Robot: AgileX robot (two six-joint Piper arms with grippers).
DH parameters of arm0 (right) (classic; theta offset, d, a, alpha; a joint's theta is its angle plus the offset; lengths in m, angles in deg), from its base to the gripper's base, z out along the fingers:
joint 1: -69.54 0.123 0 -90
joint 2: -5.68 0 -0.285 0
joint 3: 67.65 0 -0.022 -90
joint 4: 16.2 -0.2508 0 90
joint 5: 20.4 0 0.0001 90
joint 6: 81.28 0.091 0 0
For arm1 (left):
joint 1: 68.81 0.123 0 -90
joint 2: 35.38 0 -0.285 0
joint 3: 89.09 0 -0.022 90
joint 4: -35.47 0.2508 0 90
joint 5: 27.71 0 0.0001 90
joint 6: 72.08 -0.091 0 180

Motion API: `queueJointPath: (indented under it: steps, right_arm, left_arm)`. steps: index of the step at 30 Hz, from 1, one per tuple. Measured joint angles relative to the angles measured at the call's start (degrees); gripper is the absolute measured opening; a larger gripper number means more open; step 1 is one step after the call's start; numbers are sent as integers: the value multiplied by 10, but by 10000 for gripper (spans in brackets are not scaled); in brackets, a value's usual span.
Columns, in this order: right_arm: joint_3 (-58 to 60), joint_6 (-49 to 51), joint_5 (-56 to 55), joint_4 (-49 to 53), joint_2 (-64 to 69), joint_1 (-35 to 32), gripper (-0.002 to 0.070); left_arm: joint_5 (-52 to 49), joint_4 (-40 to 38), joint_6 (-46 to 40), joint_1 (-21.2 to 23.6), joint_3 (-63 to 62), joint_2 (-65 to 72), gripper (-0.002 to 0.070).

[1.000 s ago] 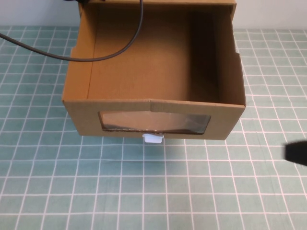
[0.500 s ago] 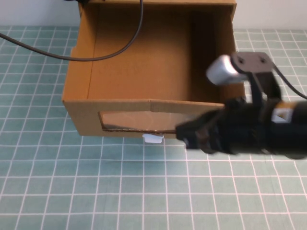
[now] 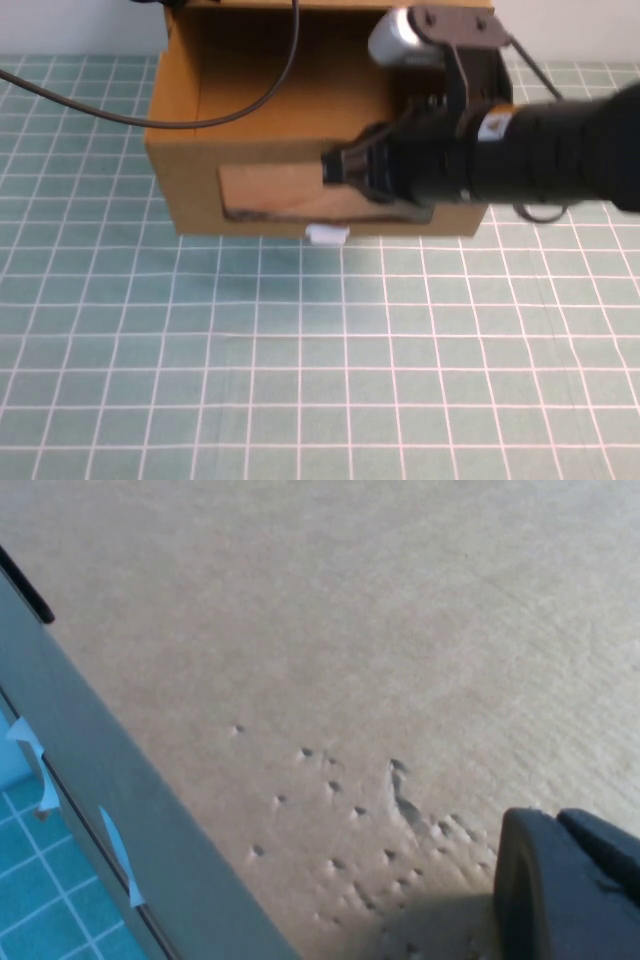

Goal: Close the shoe box
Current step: Close the shoe box with your right arm

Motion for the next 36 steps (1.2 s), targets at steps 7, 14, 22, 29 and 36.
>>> queueJointPath:
  steps: [7, 14, 22, 29, 36]
  right_arm:
    - [-75, -8, -2, 2, 52, -40, -11]
    - [-162, -21, 21, 0, 112, -68, -11]
    - [-251, -23, 34, -2, 183, -92, -11]
    - [-298, -25, 44, -6, 227, -104, -11]
    - [-323, -25, 52, -6, 259, -111, -11]
  left_arm:
    - [-3, 0, 0, 0, 0, 0, -5]
    - [-3, 0, 0, 0, 0, 0, -5]
    - [-5, 0, 1, 0, -1, 0, -5]
    - [-8, 0, 2, 0, -2, 0, -5]
    - [-9, 0, 2, 0, -3, 0, -5]
